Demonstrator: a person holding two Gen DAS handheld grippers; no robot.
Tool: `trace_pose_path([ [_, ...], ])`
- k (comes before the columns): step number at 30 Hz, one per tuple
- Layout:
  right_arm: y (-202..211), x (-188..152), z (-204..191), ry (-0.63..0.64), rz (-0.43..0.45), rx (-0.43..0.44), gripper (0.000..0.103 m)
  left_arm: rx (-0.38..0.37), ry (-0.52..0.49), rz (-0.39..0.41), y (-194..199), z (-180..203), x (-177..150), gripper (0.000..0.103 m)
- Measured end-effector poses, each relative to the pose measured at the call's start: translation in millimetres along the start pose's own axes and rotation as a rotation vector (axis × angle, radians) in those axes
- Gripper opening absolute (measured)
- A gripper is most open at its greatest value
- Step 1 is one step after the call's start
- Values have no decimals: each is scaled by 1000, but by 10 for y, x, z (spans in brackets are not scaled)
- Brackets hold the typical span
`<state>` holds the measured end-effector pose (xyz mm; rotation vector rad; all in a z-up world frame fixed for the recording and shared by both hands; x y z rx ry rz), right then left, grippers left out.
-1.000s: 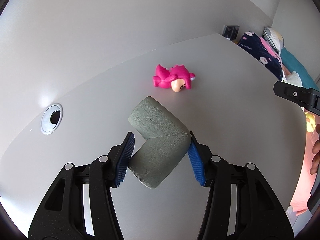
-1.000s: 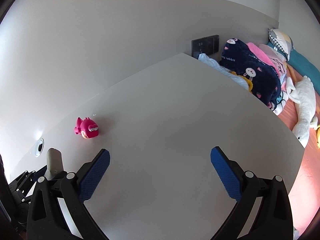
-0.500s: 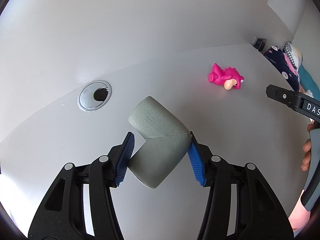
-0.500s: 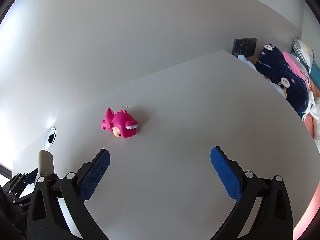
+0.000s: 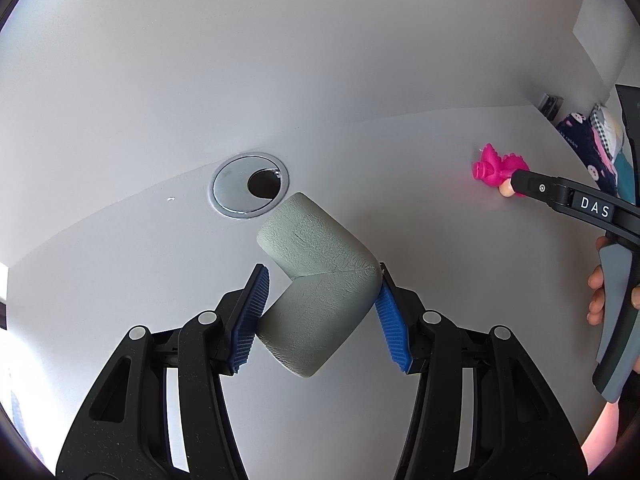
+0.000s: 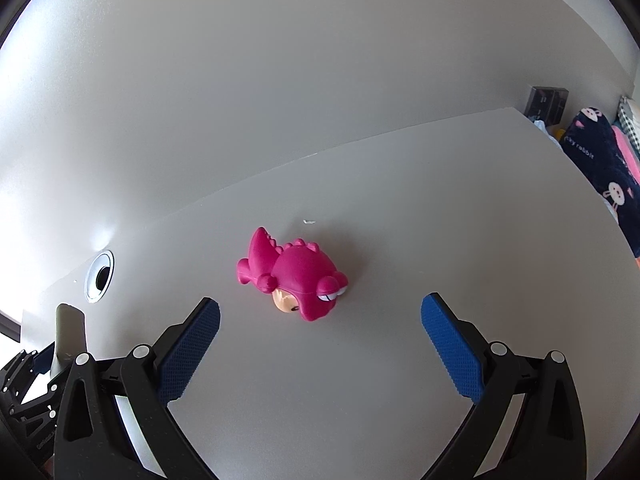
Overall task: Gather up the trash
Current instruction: 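Grasp the pink dinosaur toy with the right tool while the left tool holds the guard, then carry the grey guard and pink toy off the desk over the black bin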
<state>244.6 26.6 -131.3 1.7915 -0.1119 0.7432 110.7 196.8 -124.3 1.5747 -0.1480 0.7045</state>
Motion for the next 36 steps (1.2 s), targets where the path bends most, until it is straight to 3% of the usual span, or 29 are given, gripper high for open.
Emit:
trace_pose_path([
  [6,-159,53,-171,86,5,5,100,17,1,-6,-22,-2,31,52],
  [8,-185,66,-214,113,10,-1,93,18,1,-7,-37,19,44,52],
  [11,-239,60,-237,140,-8,-21,69,18,-2,-9,-73,85,74,52],
  [14,-250,55,-226,141,-15,-21,67,14,-4,-9,-72,105,71,52],
  [15,-240,56,-217,145,-12,-31,45,13,-4,-8,-69,108,61,52],
  [24,-70,17,-66,103,-7,-33,44,-12,-30,4,20,115,14,52],
  [36,553,-126,218,43,41,-38,44,-74,-119,43,290,429,-2,52],
])
Point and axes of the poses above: each gripper's, at about its wrist camera, not at the fingertips, and y roughly against the way its jaws point, z to its right, x to its top, the point moved 8 cm from there along -y, roughly the way its jaws point, and after that the axes turned 1 degree about x, right-handed, at the moved point
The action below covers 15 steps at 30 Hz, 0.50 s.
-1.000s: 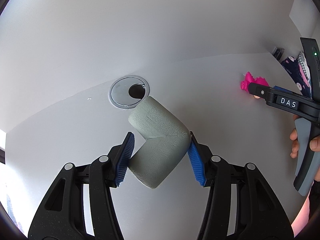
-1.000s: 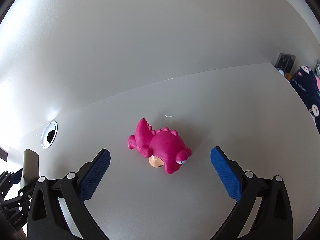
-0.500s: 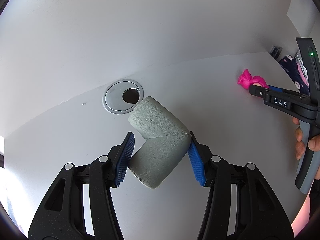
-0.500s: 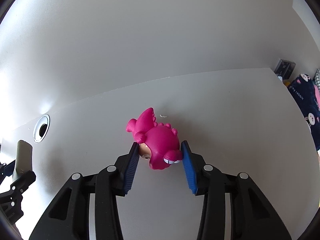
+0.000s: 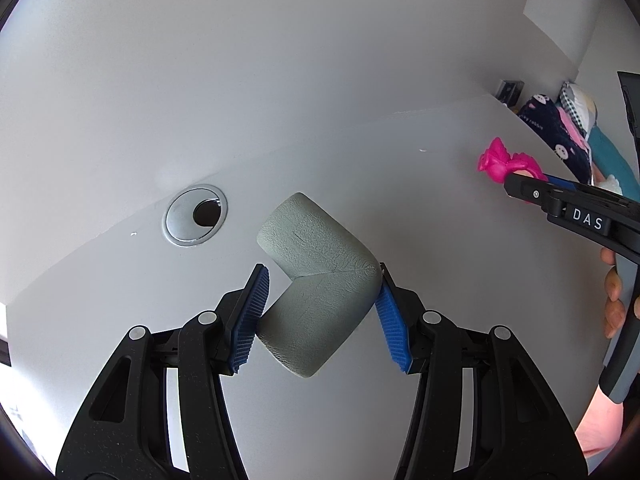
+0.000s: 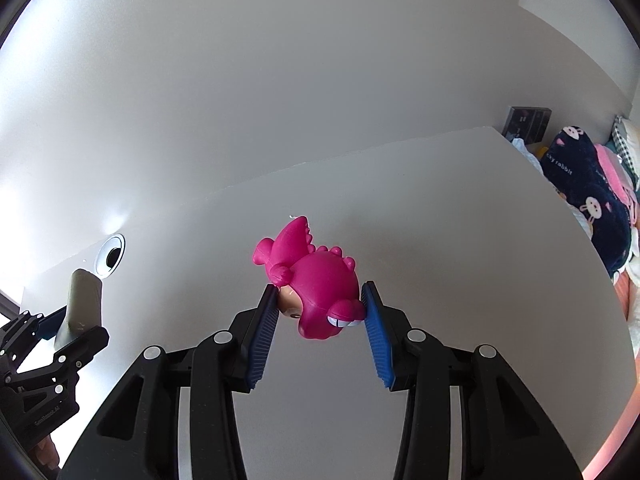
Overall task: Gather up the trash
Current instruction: 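Carry the grey guard and pink toy off the desk over the black bin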
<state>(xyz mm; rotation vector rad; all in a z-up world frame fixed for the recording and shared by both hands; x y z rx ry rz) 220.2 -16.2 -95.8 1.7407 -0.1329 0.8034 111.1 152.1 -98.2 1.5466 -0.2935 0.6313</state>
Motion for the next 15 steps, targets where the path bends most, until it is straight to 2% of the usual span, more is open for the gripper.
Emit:
trace_pose_path([
  [15,811,-478,571,-121,46,-78,44,-117,-172,36,349,809,-88,52],
])
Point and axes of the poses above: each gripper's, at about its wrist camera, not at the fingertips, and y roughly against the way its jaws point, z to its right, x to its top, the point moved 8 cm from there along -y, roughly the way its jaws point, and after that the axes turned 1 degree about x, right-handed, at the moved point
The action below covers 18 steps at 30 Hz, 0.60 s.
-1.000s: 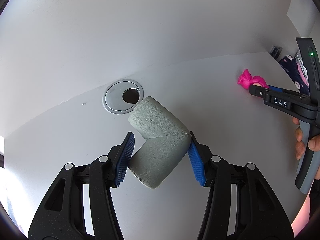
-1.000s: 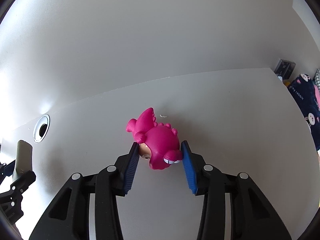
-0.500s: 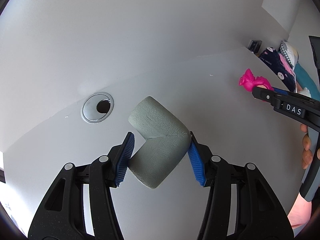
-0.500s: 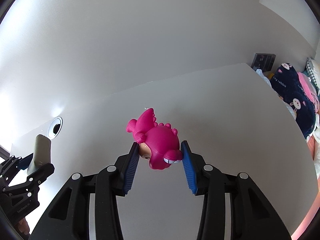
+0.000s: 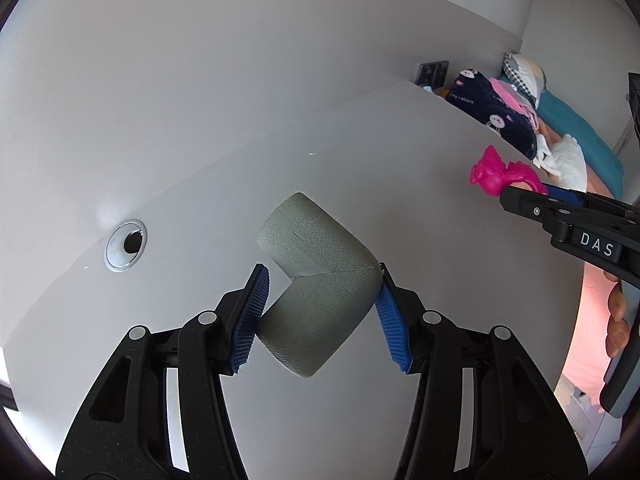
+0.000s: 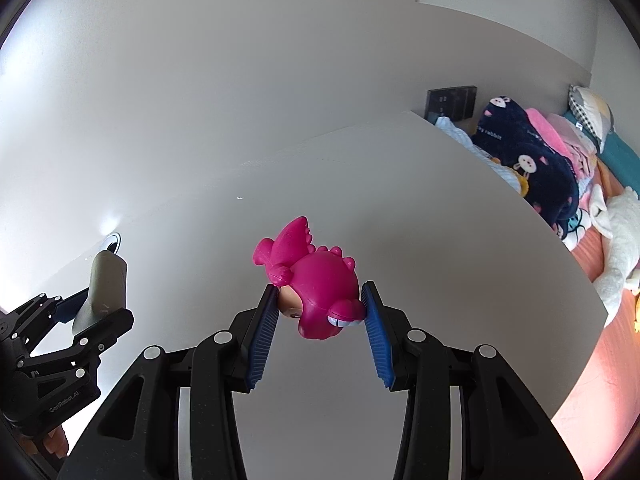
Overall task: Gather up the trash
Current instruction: 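Carry the grey guard and pink toy off the desk over the black bin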
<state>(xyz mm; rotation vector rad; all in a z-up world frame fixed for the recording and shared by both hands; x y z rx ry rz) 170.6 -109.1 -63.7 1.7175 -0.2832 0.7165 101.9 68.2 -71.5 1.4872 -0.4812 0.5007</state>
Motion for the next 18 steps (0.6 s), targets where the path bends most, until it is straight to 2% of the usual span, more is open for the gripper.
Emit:
trace_pose_path([
  [18,719,-636,890,-159,30,-114,44,-136,-215,21,98,1320,33,52],
])
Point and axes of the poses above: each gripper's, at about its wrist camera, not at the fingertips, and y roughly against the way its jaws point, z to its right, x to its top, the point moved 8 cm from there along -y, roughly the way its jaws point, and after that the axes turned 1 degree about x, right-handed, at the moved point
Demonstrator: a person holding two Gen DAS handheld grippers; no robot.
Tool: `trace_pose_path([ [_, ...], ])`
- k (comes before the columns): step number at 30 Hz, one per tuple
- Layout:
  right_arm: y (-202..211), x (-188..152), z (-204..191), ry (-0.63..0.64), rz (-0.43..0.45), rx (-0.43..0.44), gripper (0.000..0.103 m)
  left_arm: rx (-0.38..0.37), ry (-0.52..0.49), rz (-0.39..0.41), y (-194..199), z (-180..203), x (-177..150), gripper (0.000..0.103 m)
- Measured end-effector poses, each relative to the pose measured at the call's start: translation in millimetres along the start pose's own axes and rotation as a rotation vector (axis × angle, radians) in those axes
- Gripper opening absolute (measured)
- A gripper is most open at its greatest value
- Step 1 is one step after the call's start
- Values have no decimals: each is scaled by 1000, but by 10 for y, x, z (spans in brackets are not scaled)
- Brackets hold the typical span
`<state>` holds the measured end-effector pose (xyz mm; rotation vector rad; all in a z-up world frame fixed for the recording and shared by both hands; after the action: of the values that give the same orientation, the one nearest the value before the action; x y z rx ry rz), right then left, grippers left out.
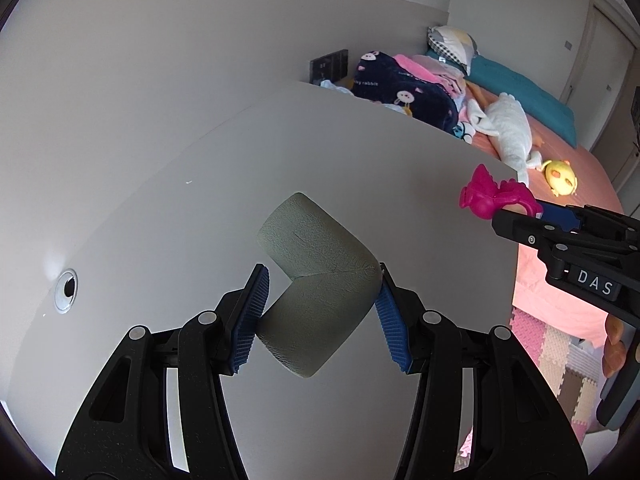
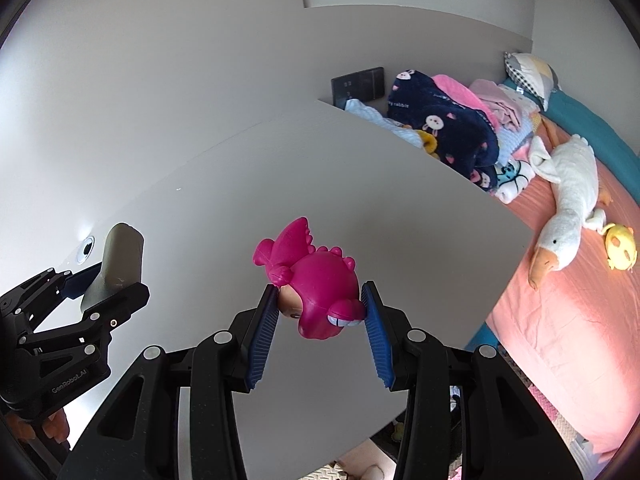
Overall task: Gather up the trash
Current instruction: 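Carry the grey guard and pink toy off the desk over the black bin, then open both tools to drop the guard and pink toy into the bin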
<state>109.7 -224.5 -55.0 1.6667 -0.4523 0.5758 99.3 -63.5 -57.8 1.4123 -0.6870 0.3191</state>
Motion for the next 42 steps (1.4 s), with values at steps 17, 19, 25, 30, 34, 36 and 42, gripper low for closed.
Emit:
trace_pose_path([
  [17,542,-482,1125,-205,34,-136,44,-140,-214,1,-119,1288,214,52],
  [19,596,-544,1255,-226,35,-153,44,-157,-237,2,-131,1434,228,52],
  [25,771,-693,1592,-283,44,-203,44,-205,-296,4,-168,1848,274,52],
  [30,917,-808,1831,-327,53,-242,44,-244,-348,3,-169,2153,244,52],
  [34,1047,-909,2010,-358,61,-269,44,-277,-387,2,-173,2387,227,52],
  [36,1101,-948,2092,-374,65,-282,44,-292,-412,3,-162,2518,212,52],
  [42,1247,-1060,2330,-415,74,-316,44,-343,-473,-3,-149,2879,169,52],
])
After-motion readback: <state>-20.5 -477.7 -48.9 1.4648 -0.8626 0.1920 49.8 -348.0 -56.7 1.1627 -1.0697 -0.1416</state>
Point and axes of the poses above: each gripper's, at about its wrist camera, not at the fingertips, and y roughly against the way its jaws point, z to its right, x to its top, the point moved 8 cm from there along -y, roughly the way its jaws point, and after that the axes turned 1 degree about x, right-handed, at the moved point
